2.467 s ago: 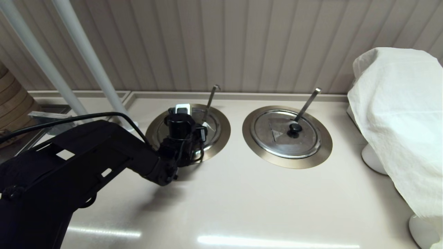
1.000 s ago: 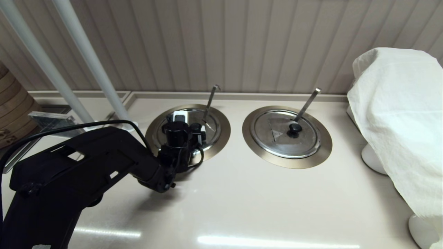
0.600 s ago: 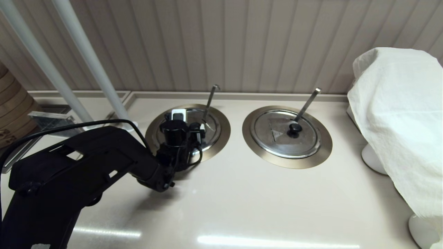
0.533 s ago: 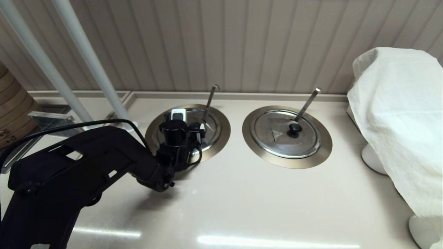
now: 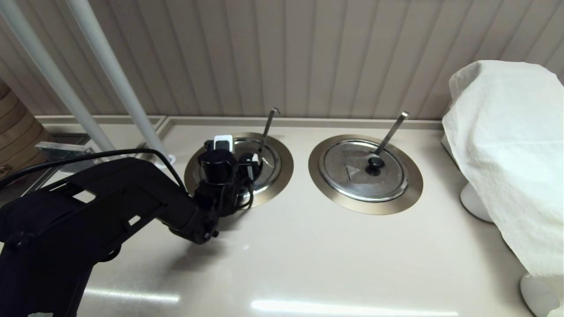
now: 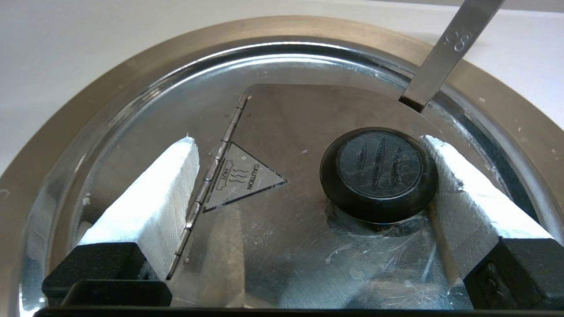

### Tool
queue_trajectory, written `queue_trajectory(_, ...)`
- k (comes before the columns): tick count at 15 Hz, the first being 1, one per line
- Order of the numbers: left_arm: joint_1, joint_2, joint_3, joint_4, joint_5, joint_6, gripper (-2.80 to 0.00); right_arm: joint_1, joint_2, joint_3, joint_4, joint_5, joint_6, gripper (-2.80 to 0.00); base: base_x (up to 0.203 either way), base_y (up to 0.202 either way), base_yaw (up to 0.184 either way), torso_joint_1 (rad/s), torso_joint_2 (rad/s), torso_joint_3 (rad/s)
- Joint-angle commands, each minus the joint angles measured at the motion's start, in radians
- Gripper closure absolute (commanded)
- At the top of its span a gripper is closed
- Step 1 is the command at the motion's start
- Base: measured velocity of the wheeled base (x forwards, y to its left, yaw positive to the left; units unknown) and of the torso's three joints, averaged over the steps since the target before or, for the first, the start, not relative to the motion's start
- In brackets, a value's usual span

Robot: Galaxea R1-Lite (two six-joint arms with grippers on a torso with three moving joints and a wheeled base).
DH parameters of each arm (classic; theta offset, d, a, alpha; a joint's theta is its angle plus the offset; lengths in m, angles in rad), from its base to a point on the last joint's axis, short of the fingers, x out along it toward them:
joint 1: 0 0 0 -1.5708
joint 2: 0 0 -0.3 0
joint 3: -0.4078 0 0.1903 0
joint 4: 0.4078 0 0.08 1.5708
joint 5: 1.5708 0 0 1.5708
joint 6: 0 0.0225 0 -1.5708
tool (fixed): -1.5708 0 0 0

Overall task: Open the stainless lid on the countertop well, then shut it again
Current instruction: Open the lid

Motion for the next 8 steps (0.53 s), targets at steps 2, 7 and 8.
queue_trajectory(2, 0.008, -0.022, 0.002, -0.007, 0.002, -0.001, -2.80, 0.000, 0.001, 0.000, 0.000, 0.000, 0.000, -2.80, 0.000, 0.000, 0.000, 0.000, 0.00, 0.000)
queue_trajectory(7, 0.044, -0.053, 0.001, -0.007, 0.000, -0.001, -2.80, 0.001, 0.000, 0.000, 0.000, 0.000, 0.000, -2.80, 0.000, 0.000, 0.000, 0.000, 0.00, 0.000)
queue_trajectory(8, 0.050, -0.063, 0.002, -0.007, -0.001, -0.001, -2.80, 0.001, 0.001, 0.000, 0.000, 0.000, 0.000, -2.80, 0.000, 0.000, 0.000, 0.000, 0.00, 0.000)
